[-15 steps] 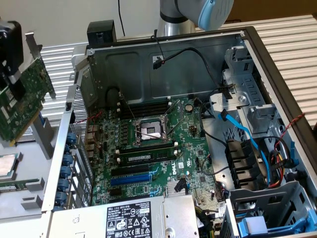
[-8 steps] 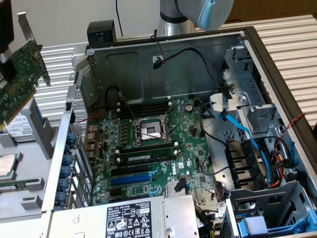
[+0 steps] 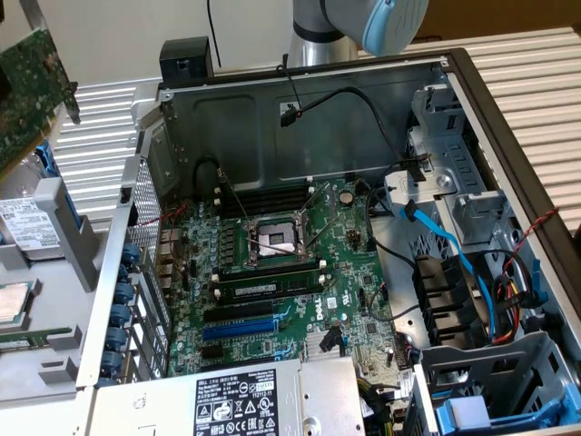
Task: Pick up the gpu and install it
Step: 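Pick up the gpu and move the gpu toward the slot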
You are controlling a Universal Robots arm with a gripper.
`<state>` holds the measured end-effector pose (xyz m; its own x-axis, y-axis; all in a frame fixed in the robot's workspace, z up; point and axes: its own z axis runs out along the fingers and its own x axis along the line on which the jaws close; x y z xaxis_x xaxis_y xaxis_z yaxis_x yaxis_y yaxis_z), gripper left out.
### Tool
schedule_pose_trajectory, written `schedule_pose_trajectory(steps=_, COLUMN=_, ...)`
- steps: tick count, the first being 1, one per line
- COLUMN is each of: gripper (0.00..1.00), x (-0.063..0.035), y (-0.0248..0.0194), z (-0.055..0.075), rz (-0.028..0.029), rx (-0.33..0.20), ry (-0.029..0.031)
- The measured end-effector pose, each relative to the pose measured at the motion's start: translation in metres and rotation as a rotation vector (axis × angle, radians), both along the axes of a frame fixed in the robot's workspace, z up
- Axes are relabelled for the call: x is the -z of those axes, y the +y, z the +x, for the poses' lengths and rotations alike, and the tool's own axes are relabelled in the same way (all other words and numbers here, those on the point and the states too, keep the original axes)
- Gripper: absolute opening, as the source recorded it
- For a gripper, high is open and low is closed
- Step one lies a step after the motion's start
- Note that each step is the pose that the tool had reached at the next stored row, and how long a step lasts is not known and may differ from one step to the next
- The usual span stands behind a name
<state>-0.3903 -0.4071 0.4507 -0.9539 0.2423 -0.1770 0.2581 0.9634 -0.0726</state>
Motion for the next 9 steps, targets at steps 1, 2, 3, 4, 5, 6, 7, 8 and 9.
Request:
schedule_pose_trajectory(steps=1, gripper=0.27, x=-0.0045, y=0.0001, z=0.0, rz=-0.0001, rx=0.0, ry=0.0001)
schedule_pose_trajectory(steps=2, gripper=0.27, x=-0.009, y=0.0004, z=0.0, rz=-0.0002, rx=0.0, ry=0.0001)
schedule_pose_trajectory(steps=3, gripper=0.27, x=-0.0135, y=0.0007, z=0.0, rz=-0.001, rx=0.0, ry=0.0)
schedule_pose_trajectory(steps=4, gripper=0.27, x=-0.0182, y=0.0012, z=0.0, rz=-0.002, rx=0.0, ry=0.0003)
schedule_pose_trajectory(steps=5, gripper=0.27, x=-0.0227, y=0.0017, z=0.0, rz=-0.0022, rx=0.0, ry=0.0001)
schedule_pose_trajectory(steps=6, gripper=0.27, x=-0.0271, y=0.0023, z=0.0, rz=-0.0029, rx=0.0, ry=0.0001)
schedule_pose_trajectory(steps=7, gripper=0.27, x=-0.0315, y=0.0029, z=0.0, rz=-0.0037, rx=0.0, ry=0.0002)
schedule_pose_trajectory(steps=8, gripper=0.27, x=-0.0338, y=0.0029, z=0.0, rz=-0.0042, rx=0.0, ry=0.0001)
schedule_pose_trajectory(steps=9, gripper=0.27, x=-0.0338, y=0.0029, z=0.0, rz=-0.0041, rx=0.0, ry=0.0)
